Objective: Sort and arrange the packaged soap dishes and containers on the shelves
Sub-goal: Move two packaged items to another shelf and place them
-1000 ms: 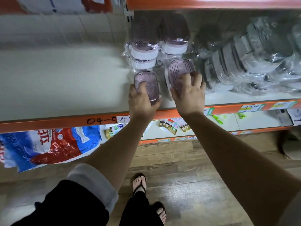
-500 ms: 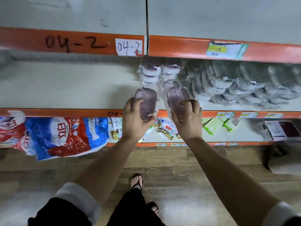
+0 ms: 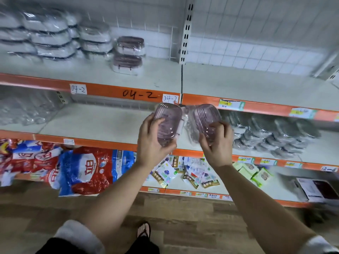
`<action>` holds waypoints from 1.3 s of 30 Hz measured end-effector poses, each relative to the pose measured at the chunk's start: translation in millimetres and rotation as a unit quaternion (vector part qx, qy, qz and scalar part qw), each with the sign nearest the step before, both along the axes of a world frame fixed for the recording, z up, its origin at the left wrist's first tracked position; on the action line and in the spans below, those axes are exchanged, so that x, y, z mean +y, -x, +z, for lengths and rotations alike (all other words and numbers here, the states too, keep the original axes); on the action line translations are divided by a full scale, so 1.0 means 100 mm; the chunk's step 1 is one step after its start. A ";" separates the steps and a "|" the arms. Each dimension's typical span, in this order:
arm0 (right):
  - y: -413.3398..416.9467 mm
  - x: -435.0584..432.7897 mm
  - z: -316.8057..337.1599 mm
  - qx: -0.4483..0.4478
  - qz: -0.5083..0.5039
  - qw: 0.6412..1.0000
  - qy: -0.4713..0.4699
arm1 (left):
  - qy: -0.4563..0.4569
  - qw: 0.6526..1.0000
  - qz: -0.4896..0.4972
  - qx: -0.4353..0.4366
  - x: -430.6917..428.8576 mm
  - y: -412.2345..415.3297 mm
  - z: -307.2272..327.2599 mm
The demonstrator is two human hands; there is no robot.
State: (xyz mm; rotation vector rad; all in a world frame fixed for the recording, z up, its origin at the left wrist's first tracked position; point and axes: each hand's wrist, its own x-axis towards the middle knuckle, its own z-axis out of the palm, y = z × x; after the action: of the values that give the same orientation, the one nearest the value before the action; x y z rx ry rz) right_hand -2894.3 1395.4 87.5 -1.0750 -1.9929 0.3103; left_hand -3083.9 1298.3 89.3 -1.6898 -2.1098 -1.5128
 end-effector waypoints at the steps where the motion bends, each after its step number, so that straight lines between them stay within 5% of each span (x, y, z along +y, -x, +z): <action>1: 0.02 0.02 0.07 0.000 0.000 1.000 -0.004 | -0.009 1.000 0.005 0.006 0.02 0.04 0.09; 14: 0.57 0.73 0.88 -0.072 -0.017 0.995 -0.065 | -0.024 0.997 0.051 0.051 0.78 0.84 0.73; 22: 1.07 1.24 0.84 -0.138 -0.073 0.988 -0.015 | 0.057 0.998 0.029 0.002 1.47 1.38 0.69; 33: 1.52 1.66 0.68 -0.144 -0.137 0.980 0.015 | 0.110 0.981 0.068 0.147 1.81 1.64 0.64; 39: 1.73 1.73 0.68 -0.140 -0.149 0.979 0.018 | 0.113 0.987 0.025 0.112 1.90 1.70 0.80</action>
State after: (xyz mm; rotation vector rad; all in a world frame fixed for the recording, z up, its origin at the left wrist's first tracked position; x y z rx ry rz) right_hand -3067.4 1568.5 156.0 -1.4871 -2.0345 0.0358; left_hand -3254.2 1488.3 169.3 -1.7623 -2.2503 -1.0463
